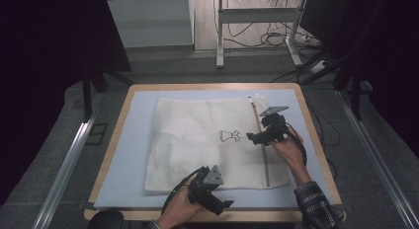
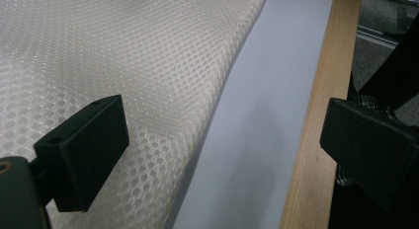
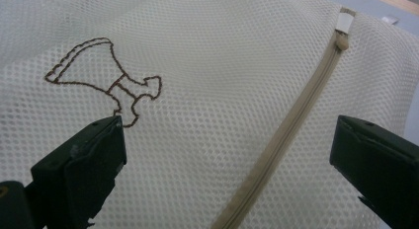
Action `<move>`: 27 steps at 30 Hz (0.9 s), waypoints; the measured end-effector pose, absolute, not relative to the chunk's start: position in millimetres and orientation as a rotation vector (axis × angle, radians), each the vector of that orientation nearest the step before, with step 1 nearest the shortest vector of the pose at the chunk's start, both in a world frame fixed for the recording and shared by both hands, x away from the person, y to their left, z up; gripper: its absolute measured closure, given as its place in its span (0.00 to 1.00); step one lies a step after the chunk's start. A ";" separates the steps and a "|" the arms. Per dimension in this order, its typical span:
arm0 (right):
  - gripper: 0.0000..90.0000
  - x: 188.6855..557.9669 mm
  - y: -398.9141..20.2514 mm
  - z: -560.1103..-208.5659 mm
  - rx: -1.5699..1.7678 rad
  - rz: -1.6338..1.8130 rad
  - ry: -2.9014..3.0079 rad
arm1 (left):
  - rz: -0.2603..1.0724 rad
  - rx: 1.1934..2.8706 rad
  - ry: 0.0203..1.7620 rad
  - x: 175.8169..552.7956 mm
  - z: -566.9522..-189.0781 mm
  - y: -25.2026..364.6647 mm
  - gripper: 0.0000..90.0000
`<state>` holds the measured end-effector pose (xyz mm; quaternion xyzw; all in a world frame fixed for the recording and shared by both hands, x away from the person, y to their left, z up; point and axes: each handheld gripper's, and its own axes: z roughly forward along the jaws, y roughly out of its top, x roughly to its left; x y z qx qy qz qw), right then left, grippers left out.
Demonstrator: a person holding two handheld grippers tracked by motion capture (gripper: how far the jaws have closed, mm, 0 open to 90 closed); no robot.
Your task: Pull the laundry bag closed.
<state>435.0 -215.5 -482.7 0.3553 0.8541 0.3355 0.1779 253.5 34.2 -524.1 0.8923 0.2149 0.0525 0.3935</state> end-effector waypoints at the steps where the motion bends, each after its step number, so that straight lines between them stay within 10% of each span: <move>1: 0.01 433.0 -216.3 -482.5 1.009 0.952 2.413 | 0.133 2.265 0.545 253.0 -523.6 34.9 0.05; 27: 0.01 381.2 -225.4 -476.0 0.978 0.978 2.366 | 0.135 2.225 0.646 251.8 -519.0 75.8 0.01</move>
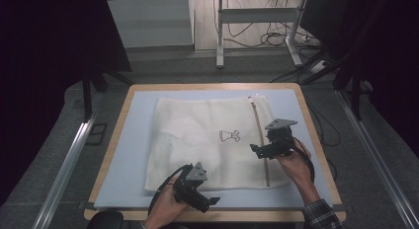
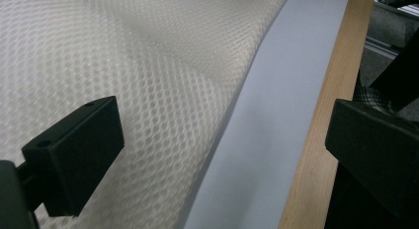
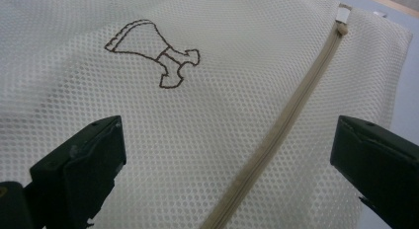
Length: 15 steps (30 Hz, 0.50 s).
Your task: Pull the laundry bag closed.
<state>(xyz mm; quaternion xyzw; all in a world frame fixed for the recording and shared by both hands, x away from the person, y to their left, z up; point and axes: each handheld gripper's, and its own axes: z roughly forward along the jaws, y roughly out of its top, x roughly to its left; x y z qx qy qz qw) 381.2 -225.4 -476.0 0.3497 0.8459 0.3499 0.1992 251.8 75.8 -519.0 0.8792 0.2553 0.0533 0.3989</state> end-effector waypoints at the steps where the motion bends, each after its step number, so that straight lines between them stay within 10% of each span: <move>1: 0.01 379.4 -225.9 -475.9 0.978 0.981 2.364 | 0.139 2.226 0.648 251.3 -518.7 77.3 0.01; 15: 0.01 344.6 -235.4 -473.8 0.962 1.006 2.368 | 0.223 2.204 0.706 241.5 -511.9 123.9 0.01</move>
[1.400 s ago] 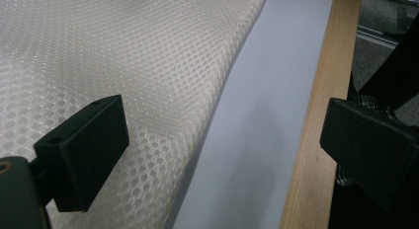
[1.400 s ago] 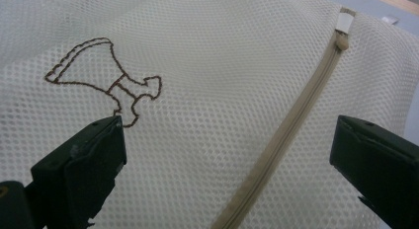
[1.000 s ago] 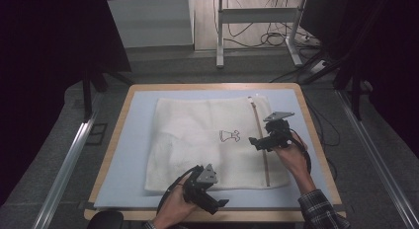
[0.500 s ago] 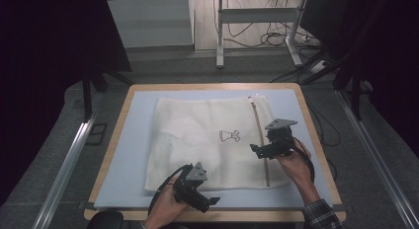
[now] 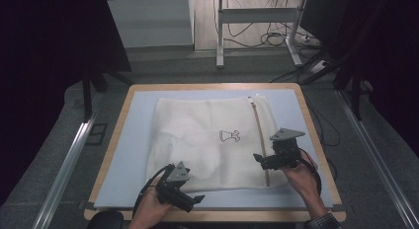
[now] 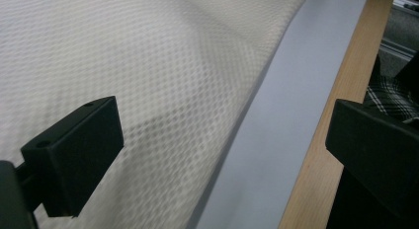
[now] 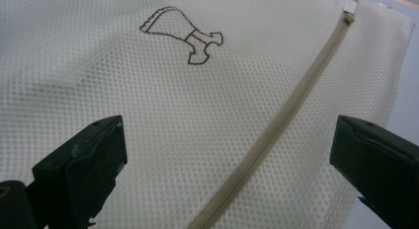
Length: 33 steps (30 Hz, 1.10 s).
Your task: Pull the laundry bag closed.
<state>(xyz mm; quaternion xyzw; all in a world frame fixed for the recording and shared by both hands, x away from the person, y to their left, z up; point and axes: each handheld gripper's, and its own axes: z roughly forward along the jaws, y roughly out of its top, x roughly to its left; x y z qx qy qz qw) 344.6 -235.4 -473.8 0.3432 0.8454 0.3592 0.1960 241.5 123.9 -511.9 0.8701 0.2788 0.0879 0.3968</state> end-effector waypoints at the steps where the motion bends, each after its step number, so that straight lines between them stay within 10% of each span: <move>1: 0.01 342.3 -236.0 -474.1 0.962 1.009 2.366 | 0.227 2.201 0.715 240.9 -511.9 127.6 0.01; 33: 0.02 270.2 -267.3 -474.4 0.972 0.983 2.327 | 0.378 2.113 0.850 225.0 -505.5 191.9 0.01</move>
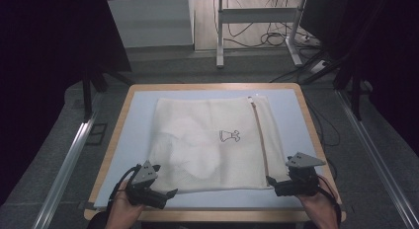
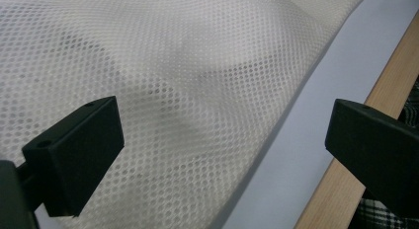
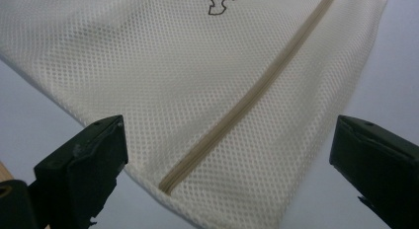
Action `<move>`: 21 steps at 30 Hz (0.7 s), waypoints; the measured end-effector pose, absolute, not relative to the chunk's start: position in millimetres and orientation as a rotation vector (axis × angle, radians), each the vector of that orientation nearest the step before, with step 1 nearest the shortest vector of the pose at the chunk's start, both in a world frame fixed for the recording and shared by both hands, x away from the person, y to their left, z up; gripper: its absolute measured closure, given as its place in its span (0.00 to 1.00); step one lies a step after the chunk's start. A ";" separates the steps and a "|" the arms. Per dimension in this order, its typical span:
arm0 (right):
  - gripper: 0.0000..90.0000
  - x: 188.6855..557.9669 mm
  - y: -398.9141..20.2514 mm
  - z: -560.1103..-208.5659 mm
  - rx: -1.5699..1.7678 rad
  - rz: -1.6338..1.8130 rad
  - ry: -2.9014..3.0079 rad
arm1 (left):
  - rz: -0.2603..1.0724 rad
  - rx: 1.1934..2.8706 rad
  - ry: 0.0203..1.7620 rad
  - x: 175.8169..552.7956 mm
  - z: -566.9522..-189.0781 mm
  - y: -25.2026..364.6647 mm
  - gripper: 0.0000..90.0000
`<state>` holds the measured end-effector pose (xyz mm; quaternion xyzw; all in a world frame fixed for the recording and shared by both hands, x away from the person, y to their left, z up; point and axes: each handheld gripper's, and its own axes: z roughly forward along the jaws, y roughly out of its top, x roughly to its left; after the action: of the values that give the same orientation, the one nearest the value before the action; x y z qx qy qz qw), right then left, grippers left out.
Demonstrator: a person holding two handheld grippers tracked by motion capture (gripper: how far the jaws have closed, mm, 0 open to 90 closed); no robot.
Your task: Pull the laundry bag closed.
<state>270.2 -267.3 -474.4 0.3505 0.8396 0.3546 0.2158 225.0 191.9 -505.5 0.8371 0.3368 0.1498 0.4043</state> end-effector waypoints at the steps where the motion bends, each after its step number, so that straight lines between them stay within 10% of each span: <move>1: 0.02 268.4 -268.3 -474.9 0.970 0.977 2.326 | 0.382 2.111 0.854 224.7 -505.5 193.2 0.01; 21: 0.01 238.7 -284.2 -481.6 1.008 0.959 2.331 | 0.460 2.073 0.944 216.0 -506.9 230.8 0.01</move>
<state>238.7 -284.2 -481.6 0.3628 0.8393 0.3452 0.2119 216.0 230.8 -506.9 0.8185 0.3727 0.1817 0.3977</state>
